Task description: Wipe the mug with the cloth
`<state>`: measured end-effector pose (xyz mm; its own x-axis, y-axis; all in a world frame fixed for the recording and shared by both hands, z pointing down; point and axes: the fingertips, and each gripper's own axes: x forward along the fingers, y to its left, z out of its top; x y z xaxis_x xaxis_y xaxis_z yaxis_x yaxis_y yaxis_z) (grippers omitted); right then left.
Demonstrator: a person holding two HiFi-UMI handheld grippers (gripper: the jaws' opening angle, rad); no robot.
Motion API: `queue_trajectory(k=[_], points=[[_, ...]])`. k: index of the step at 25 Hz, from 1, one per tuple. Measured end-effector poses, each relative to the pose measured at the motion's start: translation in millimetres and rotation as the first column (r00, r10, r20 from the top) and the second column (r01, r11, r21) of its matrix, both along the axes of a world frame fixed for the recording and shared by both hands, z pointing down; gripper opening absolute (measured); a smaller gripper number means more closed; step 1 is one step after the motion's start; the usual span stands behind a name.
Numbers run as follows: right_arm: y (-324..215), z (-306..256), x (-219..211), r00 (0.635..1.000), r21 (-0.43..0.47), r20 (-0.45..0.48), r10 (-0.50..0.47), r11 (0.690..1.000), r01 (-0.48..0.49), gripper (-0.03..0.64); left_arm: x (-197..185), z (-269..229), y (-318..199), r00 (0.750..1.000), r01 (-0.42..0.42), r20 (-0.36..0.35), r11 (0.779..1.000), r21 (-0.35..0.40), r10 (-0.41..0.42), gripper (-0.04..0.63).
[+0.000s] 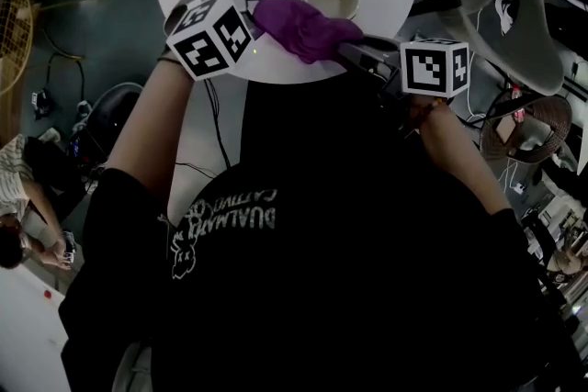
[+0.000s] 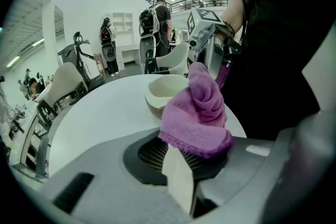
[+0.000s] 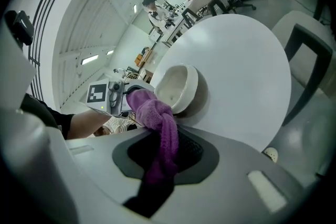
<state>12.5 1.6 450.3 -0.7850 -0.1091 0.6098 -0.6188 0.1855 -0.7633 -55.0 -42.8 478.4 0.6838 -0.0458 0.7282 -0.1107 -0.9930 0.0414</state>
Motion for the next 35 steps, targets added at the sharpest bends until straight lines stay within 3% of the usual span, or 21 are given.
queue_trajectory(k=[17, 35], points=[[-20, 4, 33, 0.992, 0.052, -0.106, -0.067, 0.996, 0.073, 0.074, -2, 0, 5, 0.998, -0.059, 0.032, 0.998, -0.018, 0.060, 0.058], [-49, 6, 59, 0.983, 0.082, -0.182, 0.035, 0.996, -0.020, 0.074, -1, 0, 7, 0.994, -0.101, 0.049, 0.995, -0.021, 0.102, 0.060]])
